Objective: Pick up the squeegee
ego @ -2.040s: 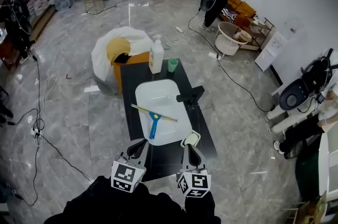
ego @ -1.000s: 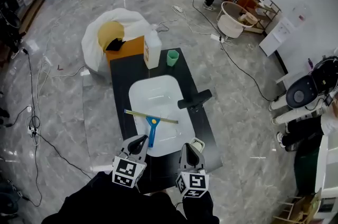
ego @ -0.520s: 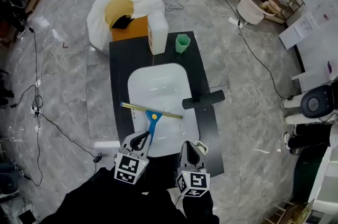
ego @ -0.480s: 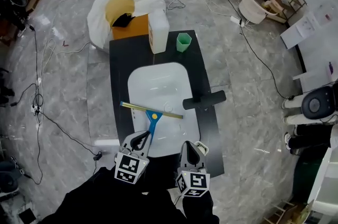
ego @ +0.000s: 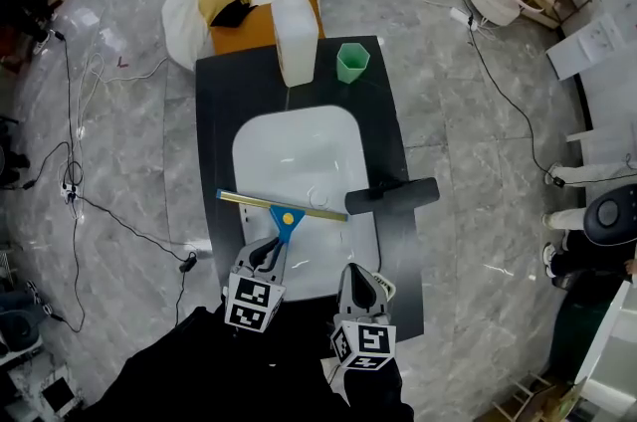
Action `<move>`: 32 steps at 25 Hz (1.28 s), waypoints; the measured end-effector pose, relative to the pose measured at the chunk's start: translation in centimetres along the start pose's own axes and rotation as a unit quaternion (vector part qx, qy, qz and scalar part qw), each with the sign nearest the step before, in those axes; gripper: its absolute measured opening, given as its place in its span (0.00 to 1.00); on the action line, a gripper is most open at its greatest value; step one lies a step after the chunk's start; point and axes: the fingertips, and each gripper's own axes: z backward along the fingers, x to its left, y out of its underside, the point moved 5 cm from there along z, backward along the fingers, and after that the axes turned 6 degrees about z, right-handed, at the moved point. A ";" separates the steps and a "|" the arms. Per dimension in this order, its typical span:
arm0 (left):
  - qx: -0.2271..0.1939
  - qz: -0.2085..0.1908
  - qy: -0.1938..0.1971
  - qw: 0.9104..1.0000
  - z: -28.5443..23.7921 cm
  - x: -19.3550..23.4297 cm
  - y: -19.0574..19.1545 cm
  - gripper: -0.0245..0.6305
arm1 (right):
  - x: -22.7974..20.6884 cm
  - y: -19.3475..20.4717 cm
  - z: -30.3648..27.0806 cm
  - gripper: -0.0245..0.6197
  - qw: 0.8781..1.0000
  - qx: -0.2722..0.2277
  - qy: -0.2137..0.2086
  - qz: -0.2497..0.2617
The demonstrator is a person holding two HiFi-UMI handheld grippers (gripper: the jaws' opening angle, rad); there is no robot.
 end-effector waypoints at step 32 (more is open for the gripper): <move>0.162 0.138 -0.063 0.975 -10.0 1.8 4.3 0.41 | -3.9 0.5 -4.4 0.06 0.999 0.028 -0.026 -0.036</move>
